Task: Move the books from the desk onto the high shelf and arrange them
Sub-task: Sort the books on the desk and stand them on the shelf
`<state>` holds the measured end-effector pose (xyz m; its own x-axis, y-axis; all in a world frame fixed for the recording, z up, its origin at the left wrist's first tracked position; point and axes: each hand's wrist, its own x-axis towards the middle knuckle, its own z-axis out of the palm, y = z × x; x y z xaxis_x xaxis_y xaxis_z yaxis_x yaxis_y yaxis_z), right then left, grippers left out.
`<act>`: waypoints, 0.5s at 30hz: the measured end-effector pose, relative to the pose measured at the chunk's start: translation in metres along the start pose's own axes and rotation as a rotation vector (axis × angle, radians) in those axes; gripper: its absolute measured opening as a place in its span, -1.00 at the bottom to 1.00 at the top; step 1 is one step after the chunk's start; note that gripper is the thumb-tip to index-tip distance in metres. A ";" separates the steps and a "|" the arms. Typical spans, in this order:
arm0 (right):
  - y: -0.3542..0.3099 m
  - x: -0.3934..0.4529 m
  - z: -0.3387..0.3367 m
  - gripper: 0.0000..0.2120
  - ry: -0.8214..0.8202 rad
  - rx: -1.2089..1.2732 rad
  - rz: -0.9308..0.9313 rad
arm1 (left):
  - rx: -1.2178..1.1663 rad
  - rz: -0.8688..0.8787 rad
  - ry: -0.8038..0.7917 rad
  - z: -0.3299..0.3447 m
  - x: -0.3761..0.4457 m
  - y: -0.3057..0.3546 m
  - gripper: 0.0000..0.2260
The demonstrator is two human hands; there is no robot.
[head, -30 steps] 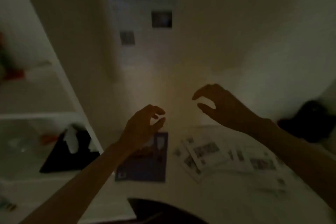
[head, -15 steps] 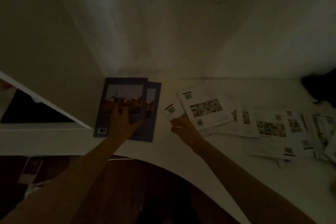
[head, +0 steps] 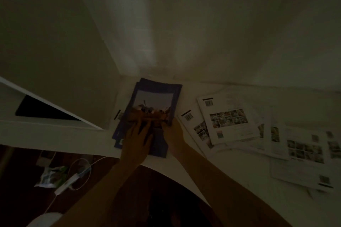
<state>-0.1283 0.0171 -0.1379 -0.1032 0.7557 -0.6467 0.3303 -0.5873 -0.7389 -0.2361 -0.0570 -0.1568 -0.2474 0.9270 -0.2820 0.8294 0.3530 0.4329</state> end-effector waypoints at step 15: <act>-0.060 -0.105 -0.094 -0.67 -0.109 -0.246 -0.535 | -1.234 -0.175 -0.115 -0.094 0.008 0.144 -0.79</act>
<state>-0.0488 0.0006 -0.0081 -0.4068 0.8861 -0.2223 0.4119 -0.0393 -0.9104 -0.1652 0.0132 -0.0161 -0.2099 0.8612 -0.4628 -0.2471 0.4112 0.8774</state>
